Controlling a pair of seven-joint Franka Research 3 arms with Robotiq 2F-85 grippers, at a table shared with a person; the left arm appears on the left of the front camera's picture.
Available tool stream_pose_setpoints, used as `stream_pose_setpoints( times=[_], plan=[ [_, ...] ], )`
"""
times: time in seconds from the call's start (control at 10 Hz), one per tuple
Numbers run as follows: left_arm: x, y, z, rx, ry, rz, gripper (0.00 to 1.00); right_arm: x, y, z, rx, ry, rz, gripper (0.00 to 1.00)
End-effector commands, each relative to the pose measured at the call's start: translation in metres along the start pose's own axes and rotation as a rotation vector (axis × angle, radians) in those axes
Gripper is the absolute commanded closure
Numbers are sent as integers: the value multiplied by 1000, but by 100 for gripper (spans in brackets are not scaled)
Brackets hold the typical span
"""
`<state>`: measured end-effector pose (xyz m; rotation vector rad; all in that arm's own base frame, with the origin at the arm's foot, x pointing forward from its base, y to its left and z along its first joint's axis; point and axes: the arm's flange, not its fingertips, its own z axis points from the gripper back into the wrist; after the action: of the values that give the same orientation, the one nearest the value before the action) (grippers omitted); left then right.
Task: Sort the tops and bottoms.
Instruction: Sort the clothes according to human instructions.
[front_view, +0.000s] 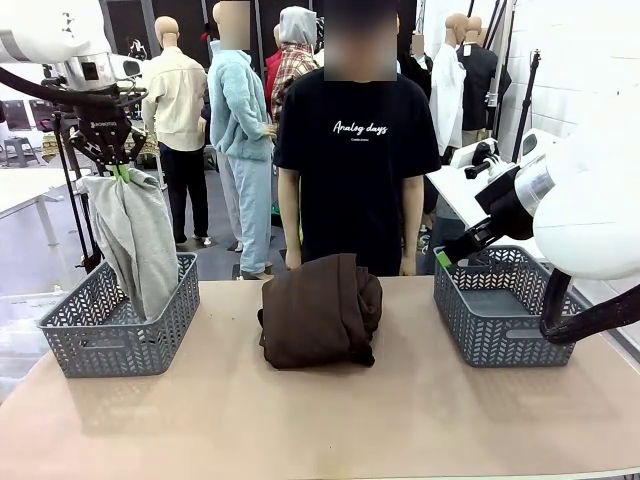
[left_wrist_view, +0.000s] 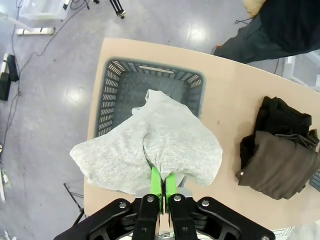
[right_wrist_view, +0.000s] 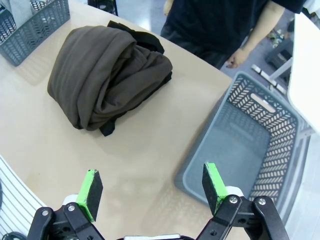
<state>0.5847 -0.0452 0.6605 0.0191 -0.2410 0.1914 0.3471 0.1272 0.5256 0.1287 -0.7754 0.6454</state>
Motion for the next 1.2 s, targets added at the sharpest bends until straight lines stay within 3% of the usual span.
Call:
stream_pose_setpoints(
  times=[0.0, 0.2, 0.3, 0.5, 0.9, 1.1],
  plan=[
    [6, 2, -23, 9, 51, -19, 100, 0, 0, -1, 10, 0, -9, 0],
    [19, 22, -82, -58, 149, -79, 100, 0, 0, -1, 10, 0, -9, 0],
    [19, 34, -105, -28, 169, -24, 100, 0, 0, -1, 10, 0, -9, 0],
    [11, 44, -147, -20, 191, -40, 100, 0, 0, -1, 10, 0, -9, 0],
    [-29, 28, -199, -80, 241, -109, 100, 0, 0, -1, 10, 0, -9, 0],
    [-37, 23, -202, 11, 255, -149, 100, 0, 0, -1, 10, 0, -9, 0]
  ],
)
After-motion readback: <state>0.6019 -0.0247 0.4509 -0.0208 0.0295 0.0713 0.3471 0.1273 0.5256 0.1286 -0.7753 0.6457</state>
